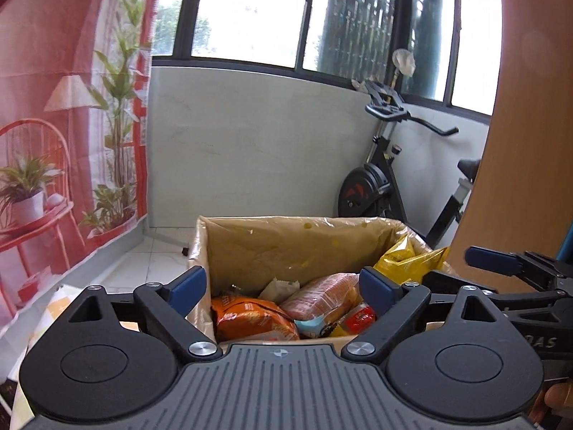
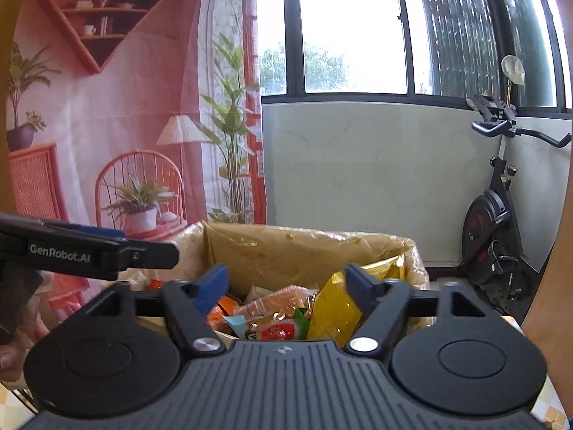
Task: Organize snacks
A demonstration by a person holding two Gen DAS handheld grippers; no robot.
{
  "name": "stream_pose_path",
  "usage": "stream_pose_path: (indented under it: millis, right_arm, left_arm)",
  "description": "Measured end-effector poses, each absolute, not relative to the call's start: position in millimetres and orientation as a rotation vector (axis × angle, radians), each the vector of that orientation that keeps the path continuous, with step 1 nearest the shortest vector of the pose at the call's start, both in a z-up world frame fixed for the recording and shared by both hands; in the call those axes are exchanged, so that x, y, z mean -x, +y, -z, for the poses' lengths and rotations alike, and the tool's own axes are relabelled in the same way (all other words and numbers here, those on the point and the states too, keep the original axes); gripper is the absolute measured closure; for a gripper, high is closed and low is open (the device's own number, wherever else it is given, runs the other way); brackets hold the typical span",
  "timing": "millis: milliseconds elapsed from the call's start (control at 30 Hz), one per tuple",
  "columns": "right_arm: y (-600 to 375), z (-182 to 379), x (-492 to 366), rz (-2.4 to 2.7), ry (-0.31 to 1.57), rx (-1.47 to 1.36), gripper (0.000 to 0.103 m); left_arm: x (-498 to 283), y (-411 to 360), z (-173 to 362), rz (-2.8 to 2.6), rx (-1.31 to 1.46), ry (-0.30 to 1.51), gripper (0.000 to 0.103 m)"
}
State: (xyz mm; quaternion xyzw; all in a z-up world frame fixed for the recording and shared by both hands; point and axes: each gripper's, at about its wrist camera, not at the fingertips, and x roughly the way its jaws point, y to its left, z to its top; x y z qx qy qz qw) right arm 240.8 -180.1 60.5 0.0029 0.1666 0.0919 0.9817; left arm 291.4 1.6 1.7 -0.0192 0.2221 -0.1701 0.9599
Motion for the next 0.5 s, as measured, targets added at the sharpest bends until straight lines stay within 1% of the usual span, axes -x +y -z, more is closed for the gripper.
stream_pose_path:
  millis: [33, 100, 133, 233, 500]
  right_arm:
    - [-179.4, -65.6, -236.6, -0.184, 0.331, -0.013, 0.014]
    - [-179.4, -74.6, -226.8, -0.191, 0.331, -0.03, 0.005]
    - [-179.6, -79.1, -221.1, -0.195, 0.335, -0.042, 0.003]
    - [-180.0, -91.1, -201.1, -0.196, 0.334, -0.065, 0.0]
    - [-180.1, -127.3, -136.2, -0.156, 0.272, -0.112, 0.0]
  left_arm:
    - [-286.5, 5.4, -5.3, 0.348, 0.049, 0.448, 0.009]
    - [-273.8, 9.4, -13.3, 0.345, 0.059, 0.437, 0.008]
    - [-266.3, 10.7, -17.0, 0.335, 0.054, 0.431, 0.008]
    - [-242.7, 10.5, -28.9, 0.288, 0.004, 0.412, 0.008]
    - [-183.8, 8.0, -62.1, 0.196, -0.156, 0.357, 0.008]
